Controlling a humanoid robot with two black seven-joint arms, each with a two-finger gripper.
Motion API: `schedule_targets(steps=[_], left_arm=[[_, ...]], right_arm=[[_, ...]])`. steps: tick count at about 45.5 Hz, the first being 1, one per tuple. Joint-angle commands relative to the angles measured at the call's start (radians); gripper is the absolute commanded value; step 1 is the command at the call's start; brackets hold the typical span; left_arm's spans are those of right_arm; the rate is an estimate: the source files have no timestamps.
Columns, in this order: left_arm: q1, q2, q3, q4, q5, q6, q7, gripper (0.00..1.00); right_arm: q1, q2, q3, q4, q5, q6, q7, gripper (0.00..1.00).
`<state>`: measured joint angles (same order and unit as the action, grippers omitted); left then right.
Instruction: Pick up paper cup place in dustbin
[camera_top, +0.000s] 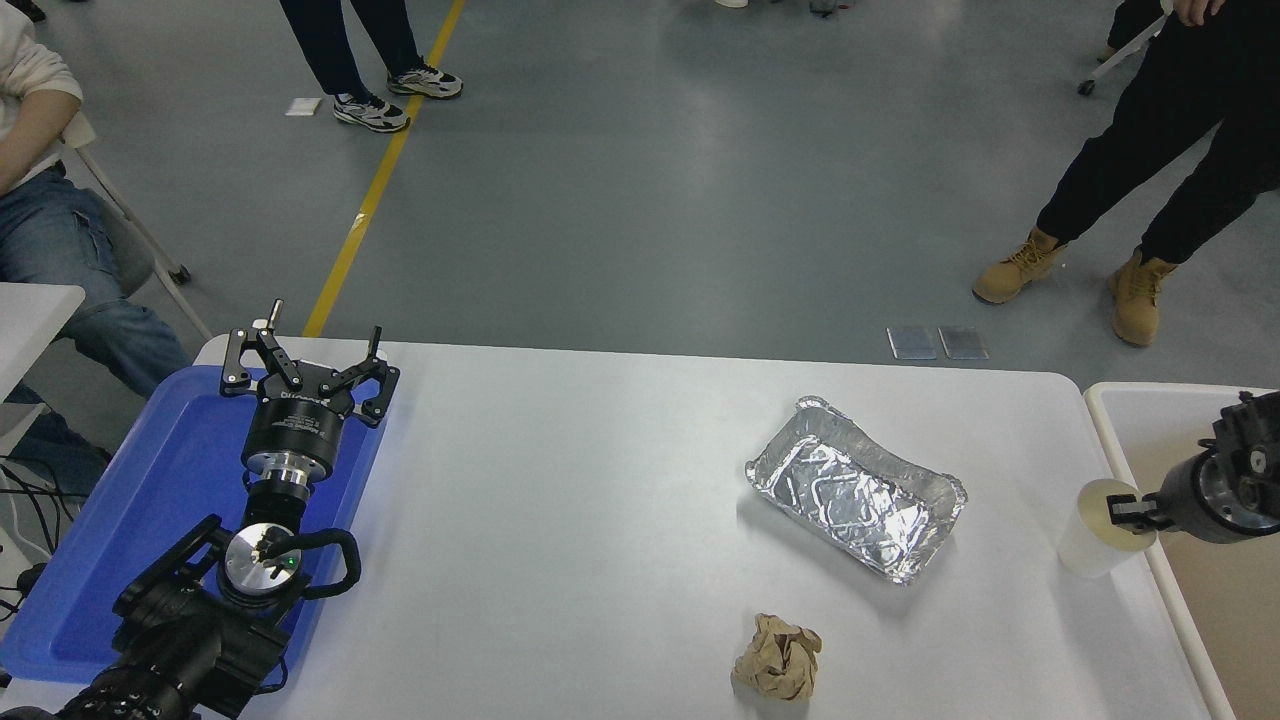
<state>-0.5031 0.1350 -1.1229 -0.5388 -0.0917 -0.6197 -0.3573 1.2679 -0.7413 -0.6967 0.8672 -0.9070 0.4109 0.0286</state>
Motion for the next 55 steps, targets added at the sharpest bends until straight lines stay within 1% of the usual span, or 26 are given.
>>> schedule_targets(steps=[1, 12, 30, 38, 55], left_arm=[[-0.002, 0.0, 0.0, -0.001, 0.001, 0.0, 0.003, 1.0], [-0.002, 0.0, 0.0, -0.001, 0.001, -0.002, 0.004, 1.0], [-0.002, 0.0, 0.0, -0.001, 0.001, -0.002, 0.006, 1.0], [-0.002, 0.0, 0.0, -0.001, 0.001, -0.002, 0.004, 1.0], [0.0, 0.0, 0.0, -0.001, 0.001, 0.0, 0.004, 1.0]], right_arm=[[0.215, -0.095, -0.079, 0.108, -0.001, 0.088, 0.002, 0.0], [0.531, -0.138, -0.256, 0.194, 0.0, 0.186, 0.002, 0.0], [0.881, -0.131, -0.423, 0.265, 0.003, 0.333, -0.004, 0.0], [0.987, -0.13, -0.474, 0.299, 0.005, 0.375, -0.006, 0.0], [1.074, -0.136, -0.507, 0.305, 0.003, 0.375, -0.004, 0.0]])
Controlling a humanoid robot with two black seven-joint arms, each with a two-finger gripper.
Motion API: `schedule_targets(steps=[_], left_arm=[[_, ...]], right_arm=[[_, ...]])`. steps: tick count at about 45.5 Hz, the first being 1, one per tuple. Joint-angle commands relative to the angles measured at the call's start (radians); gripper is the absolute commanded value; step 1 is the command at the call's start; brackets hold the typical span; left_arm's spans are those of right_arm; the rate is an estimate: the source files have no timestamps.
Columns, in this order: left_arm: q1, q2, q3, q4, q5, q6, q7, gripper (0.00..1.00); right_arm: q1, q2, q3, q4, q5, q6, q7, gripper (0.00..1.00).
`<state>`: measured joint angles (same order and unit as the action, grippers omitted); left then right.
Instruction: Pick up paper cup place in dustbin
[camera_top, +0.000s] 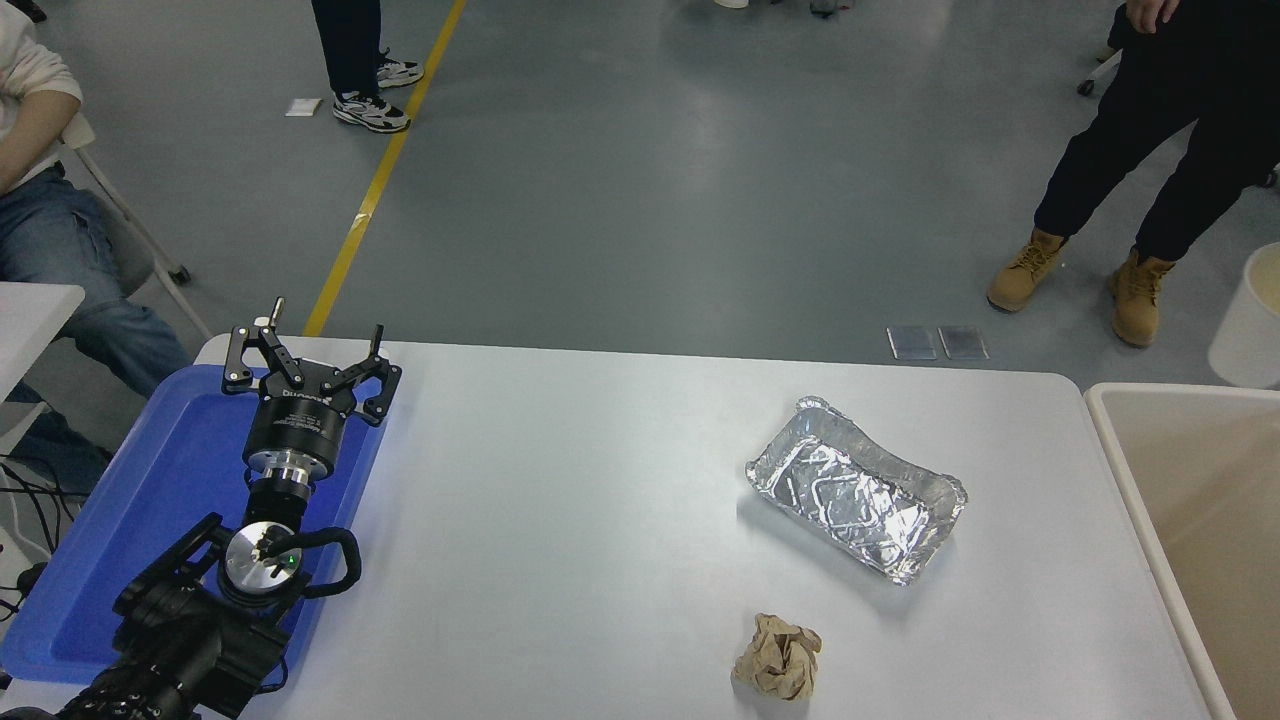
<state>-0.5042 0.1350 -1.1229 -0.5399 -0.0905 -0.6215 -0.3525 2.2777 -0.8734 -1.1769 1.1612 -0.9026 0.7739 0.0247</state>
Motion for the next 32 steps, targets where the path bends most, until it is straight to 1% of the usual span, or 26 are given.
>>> schedule_targets(steps=[1, 11, 22, 32], left_arm=[[0.001, 0.0, 0.0, 0.0, 0.0, 0.002, 0.0, 1.0], [0.001, 0.0, 0.0, 0.0, -0.002, 0.002, -0.002, 1.0], [0.001, 0.0, 0.0, 0.0, -0.002, 0.002, -0.002, 1.0], [0.001, 0.0, 0.0, 0.001, -0.002, 0.002, -0.003, 1.0]], right_arm=[[0.065, -0.004, -0.026, 0.011, -0.001, 0.011, 0.0, 0.0], [0.069, -0.009, -0.026, 0.011, -0.001, 0.011, 0.0, 0.0], [0.052, -0.079, -0.026, -0.006, -0.009, 0.011, 0.001, 0.0], [-0.004, -0.16, 0.023, -0.07, -0.093, 0.011, 0.001, 0.0]])
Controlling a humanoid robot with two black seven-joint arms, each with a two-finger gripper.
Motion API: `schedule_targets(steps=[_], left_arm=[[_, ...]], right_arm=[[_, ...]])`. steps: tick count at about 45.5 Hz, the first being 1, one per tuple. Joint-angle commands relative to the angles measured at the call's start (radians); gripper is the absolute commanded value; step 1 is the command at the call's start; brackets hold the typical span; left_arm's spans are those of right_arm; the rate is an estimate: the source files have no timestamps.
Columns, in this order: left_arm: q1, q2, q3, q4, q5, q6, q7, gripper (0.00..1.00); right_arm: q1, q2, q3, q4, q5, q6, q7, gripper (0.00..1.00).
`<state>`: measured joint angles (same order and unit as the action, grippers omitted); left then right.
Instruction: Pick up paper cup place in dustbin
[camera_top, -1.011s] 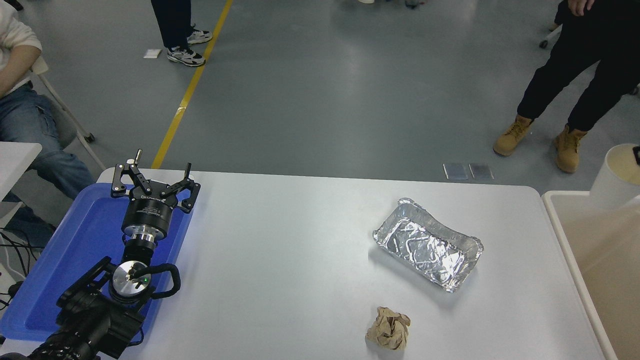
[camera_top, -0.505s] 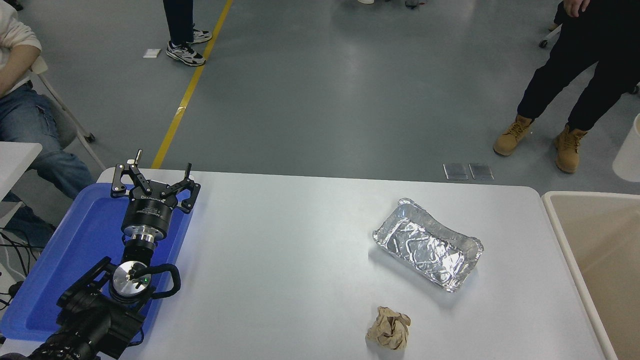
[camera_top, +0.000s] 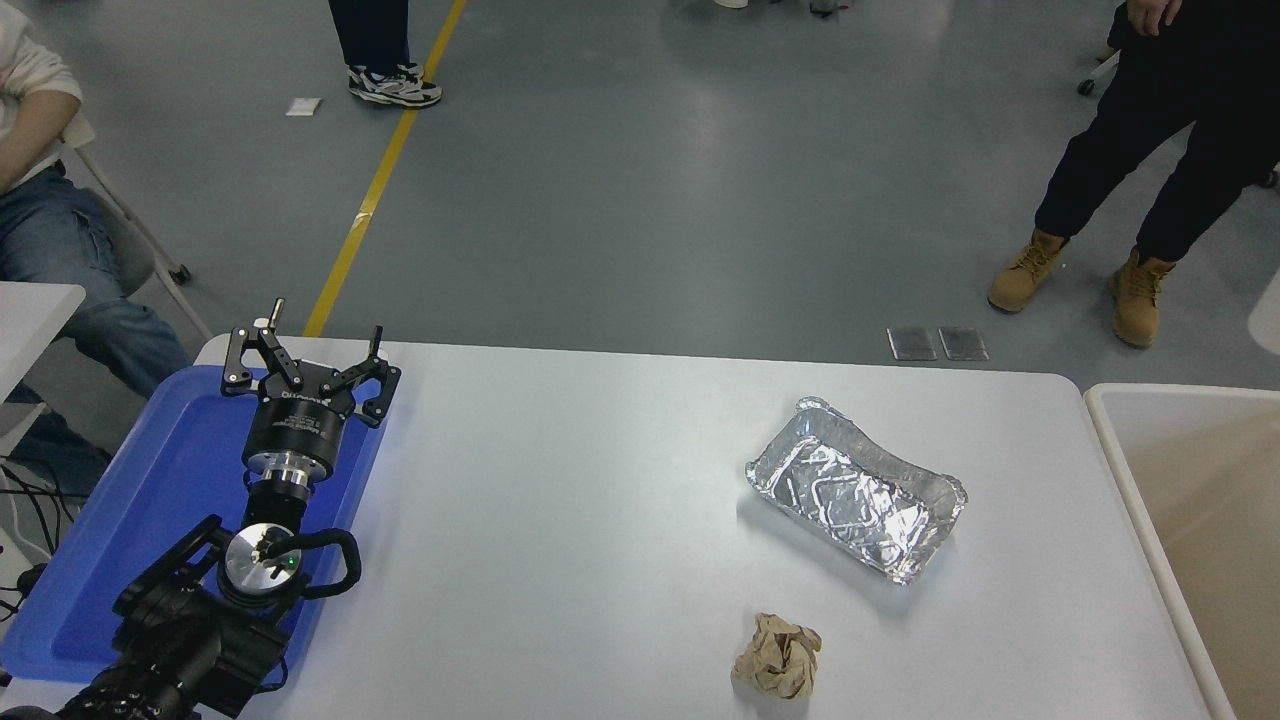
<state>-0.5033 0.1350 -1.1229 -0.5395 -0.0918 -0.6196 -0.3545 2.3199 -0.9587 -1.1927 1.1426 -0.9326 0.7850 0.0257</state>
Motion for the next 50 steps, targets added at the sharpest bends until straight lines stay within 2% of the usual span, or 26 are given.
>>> schedule_targets(steps=[1, 12, 21, 39, 50], left_arm=[[0.0, 0.0, 0.0, 0.001, 0.0, 0.0, -0.001, 1.0], [0.0, 0.0, 0.0, 0.001, 0.0, 0.0, -0.003, 1.0], [0.0, 0.0, 0.0, 0.001, 0.0, 0.0, -0.003, 1.0], [0.0, 0.0, -0.002, 0.001, 0.0, 0.001, -0.004, 1.0], [0.0, 0.0, -0.002, 0.001, 0.0, 0.001, -0.003, 1.0]], right_arm=[[-0.056, -0.081, 0.05, -0.064, -0.074, 0.0, 0.0, 0.0], [-0.273, -0.204, 0.278, -0.208, -0.204, 0.0, 0.0, 0.0], [-0.513, -0.241, 0.45, -0.291, -0.221, -0.035, 0.002, 0.0], [-0.914, -0.198, 0.65, -0.429, -0.17, -0.23, 0.013, 0.0], [-1.169, -0.097, 0.803, -0.564, -0.104, -0.302, 0.025, 0.0]])
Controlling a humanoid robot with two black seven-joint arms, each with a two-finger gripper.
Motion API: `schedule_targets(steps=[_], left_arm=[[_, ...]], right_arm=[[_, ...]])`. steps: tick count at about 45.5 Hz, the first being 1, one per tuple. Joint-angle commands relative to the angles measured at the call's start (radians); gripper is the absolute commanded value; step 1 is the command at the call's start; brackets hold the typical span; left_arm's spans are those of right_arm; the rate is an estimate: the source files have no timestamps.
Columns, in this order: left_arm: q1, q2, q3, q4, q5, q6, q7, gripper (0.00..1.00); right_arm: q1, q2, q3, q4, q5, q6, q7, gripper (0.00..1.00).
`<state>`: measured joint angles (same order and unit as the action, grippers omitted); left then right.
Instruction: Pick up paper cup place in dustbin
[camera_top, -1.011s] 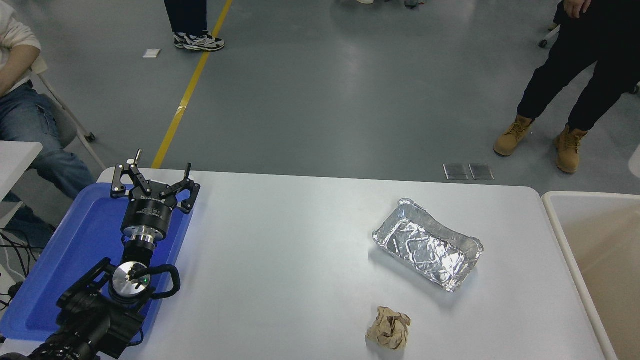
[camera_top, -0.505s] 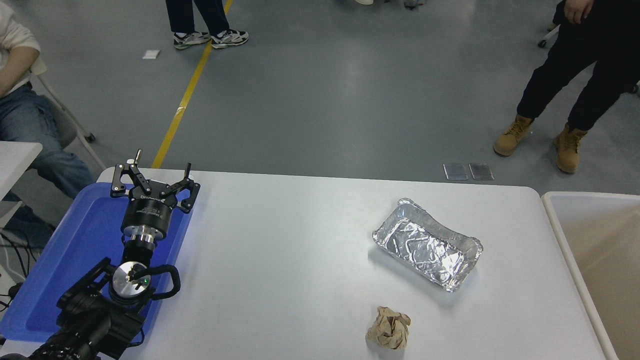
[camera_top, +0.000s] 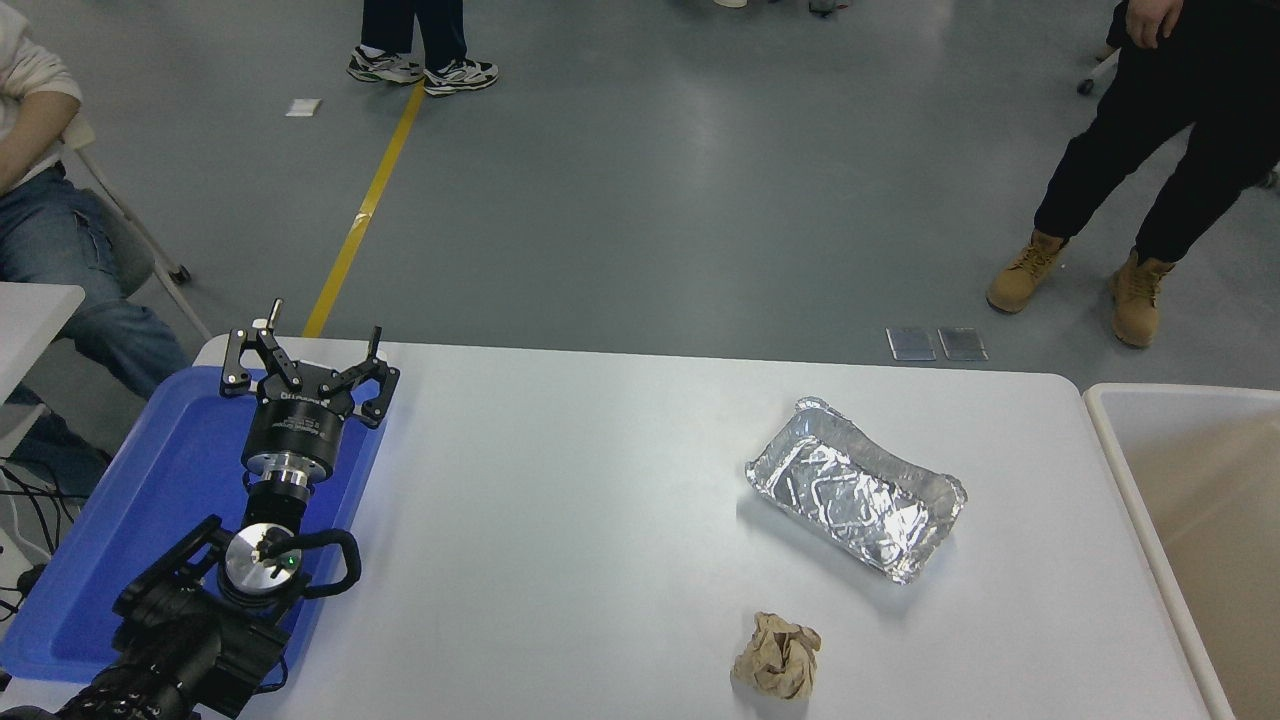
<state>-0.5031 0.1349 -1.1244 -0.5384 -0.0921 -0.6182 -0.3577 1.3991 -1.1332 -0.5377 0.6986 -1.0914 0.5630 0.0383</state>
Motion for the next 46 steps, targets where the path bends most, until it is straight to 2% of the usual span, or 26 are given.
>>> schedule_targets(steps=[1, 18, 46], left_arm=[[0.0, 0.0, 0.0, 0.0, 0.0, 0.0, 0.0, 1.0], [0.0, 0.0, 0.0, 0.0, 0.0, 0.0, 0.0, 1.0], [0.0, -0.001, 0.0, 0.0, 0.0, 0.0, 0.0, 1.0]], right_arm=[[-0.293, 0.102, 0.171, -0.152, 0.068, -0.089, 0.017, 0.0], [-0.594, 0.383, 0.214, -0.519, 0.251, -0.153, 0.098, 0.0], [-0.784, 0.539, 0.217, -0.533, 0.324, -0.328, 0.097, 0.0]])
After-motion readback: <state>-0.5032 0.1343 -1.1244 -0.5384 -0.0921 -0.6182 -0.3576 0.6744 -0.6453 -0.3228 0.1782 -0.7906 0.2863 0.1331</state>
